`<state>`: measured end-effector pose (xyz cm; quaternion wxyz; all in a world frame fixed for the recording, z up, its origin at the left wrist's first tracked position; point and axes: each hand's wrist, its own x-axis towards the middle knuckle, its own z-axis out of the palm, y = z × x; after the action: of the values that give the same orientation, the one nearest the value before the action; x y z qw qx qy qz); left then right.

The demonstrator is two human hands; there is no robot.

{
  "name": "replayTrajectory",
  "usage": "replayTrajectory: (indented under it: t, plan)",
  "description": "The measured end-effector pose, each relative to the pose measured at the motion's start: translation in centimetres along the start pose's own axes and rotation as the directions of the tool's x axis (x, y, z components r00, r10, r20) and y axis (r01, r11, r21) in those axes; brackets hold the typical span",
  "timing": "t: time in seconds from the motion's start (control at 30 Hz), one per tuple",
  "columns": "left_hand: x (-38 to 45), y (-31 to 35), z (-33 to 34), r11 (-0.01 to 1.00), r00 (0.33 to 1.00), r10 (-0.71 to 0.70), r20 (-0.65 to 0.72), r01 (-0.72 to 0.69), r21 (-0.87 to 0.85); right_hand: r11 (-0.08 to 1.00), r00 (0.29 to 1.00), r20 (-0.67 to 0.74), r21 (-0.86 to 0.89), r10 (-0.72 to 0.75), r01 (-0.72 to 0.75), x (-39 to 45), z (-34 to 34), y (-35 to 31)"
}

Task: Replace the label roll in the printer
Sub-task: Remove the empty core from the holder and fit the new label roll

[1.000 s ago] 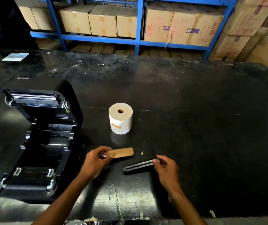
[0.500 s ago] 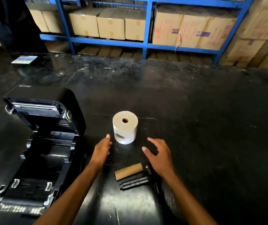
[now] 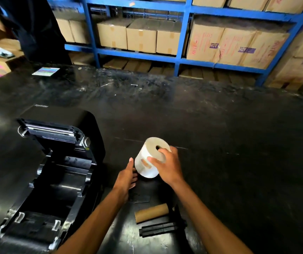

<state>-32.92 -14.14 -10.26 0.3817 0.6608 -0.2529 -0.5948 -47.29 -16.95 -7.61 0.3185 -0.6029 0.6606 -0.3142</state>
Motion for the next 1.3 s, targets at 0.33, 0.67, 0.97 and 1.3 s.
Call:
replayTrajectory:
  t: [0.33,0.67,0.97,1.3]
  plan:
    - [-6.1,0.2,1.2,0.985,0.978,0.074,0.195,-0.041,-0.167,0.64,0.937,0.151,0.695,0.316,-0.328,-8.8,-3.6,0.5]
    - [-11.7,0.4,0.7,0.965,0.955,0.235,0.179,-0.207,-0.158,0.952,0.871,-0.389,-0.059,-0.299,0.3,-13.9,-4.8,-1.4]
    - [-14.4,-0.2,0.3,0.966,0.96,0.25,0.124,-0.239,-0.097,0.944,0.885,-0.373,0.059,-0.28,0.324,-16.7,-4.4,-1.4]
    - [-15.1,-2.0,-0.1,0.98,0.982,0.099,0.159,-0.069,-0.185,0.985,0.899,-0.41,0.135,0.154,-0.107,-19.7,-6.6,8.9]
